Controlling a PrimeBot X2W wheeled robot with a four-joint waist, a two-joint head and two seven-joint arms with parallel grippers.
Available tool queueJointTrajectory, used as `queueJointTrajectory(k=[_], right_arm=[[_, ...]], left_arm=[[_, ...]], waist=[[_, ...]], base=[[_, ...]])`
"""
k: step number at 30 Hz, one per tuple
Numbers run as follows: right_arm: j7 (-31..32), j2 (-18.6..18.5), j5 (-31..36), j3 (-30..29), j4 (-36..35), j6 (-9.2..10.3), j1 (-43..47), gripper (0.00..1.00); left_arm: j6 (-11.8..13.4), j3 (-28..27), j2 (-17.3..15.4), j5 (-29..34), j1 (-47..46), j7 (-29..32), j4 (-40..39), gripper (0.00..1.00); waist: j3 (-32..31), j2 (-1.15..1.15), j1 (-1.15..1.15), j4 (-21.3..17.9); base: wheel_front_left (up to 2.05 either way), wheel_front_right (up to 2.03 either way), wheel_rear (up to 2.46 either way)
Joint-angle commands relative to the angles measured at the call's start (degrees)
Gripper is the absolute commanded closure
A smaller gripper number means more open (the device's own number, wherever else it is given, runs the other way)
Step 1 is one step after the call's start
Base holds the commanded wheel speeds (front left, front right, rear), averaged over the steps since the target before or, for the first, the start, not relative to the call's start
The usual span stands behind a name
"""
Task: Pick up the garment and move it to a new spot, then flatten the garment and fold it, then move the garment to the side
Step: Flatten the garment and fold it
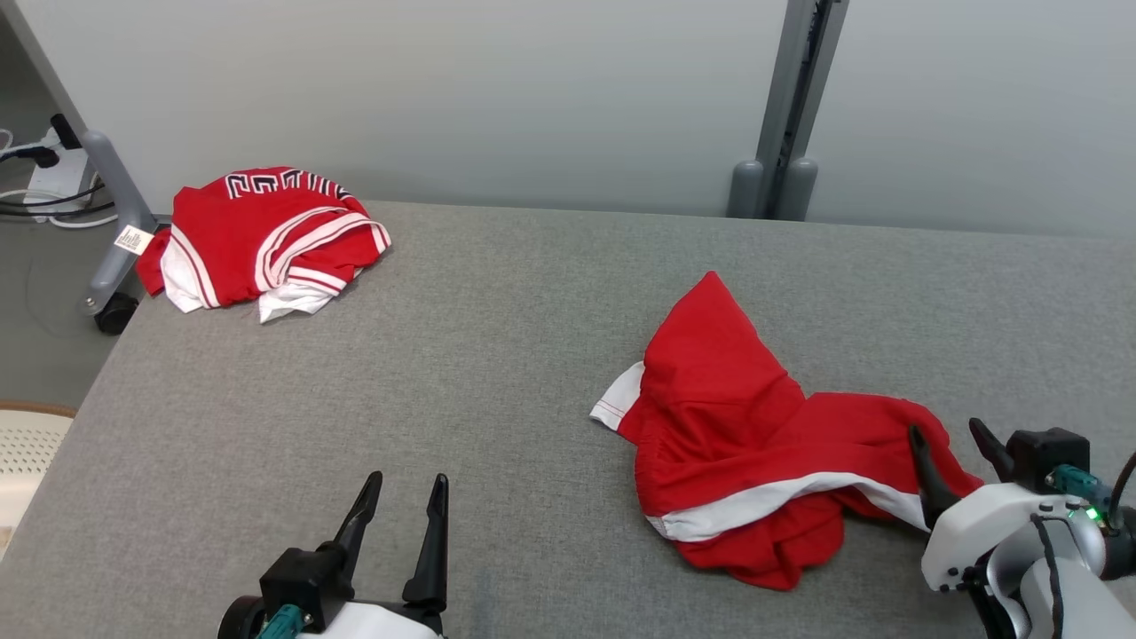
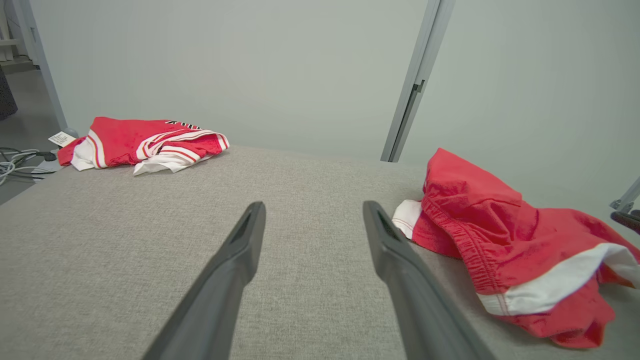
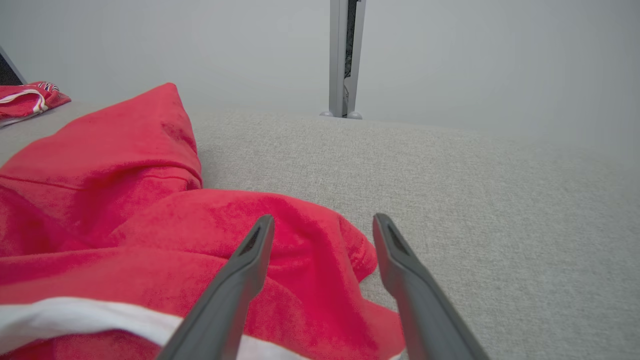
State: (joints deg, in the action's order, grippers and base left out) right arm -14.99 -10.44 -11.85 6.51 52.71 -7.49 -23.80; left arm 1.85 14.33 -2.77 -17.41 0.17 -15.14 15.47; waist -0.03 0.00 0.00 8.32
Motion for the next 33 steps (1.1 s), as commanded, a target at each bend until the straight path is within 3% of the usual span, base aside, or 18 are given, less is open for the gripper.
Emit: queueJointTrajectory(k=[1,11,17,25,33], right_arm=[[-0.26,0.78,0.75,-0.98,-2.58,-0.01,2.16,0.00],[-0.21,4.33,2.46,-5.42,-13.41,-0.01,11.91,0.00],[-0.20,5.63,2.47,-8.00,-16.08,-0.01,15.12,0.00],[0.84,4.83,7.44,-18.18,-12.22,-0.01,13.42,0.00],[2.08,5.44,7.92,-17.13,-4.90,-0.01,8.72,0.00]], left_arm=[[0.17,0.08,-0.22,-0.18,0.29,-0.01,-0.20,0.00],[0.16,0.75,-0.22,-0.76,0.34,-0.01,-0.36,0.00],[0.09,0.95,-0.22,-0.73,0.22,-0.01,-0.33,0.00],[-0.27,0.54,-0.21,0.04,-0.59,-0.01,-0.09,0.00],[-0.50,0.00,-0.23,0.62,-1.20,-0.01,0.11,0.00]], waist=[[-0.27,0.00,0.00,-0.76],[-0.74,0.00,0.00,-2.82],[-0.71,0.00,0.00,-3.07],[0.09,0.00,0.00,-2.06],[1.31,0.00,0.00,-0.87]], base=[[0.00,0.00,0.00],[0.00,0.00,0.00],[0.00,0.00,0.00],[0.00,0.00,0.00],[0.00,0.00,0.00]])
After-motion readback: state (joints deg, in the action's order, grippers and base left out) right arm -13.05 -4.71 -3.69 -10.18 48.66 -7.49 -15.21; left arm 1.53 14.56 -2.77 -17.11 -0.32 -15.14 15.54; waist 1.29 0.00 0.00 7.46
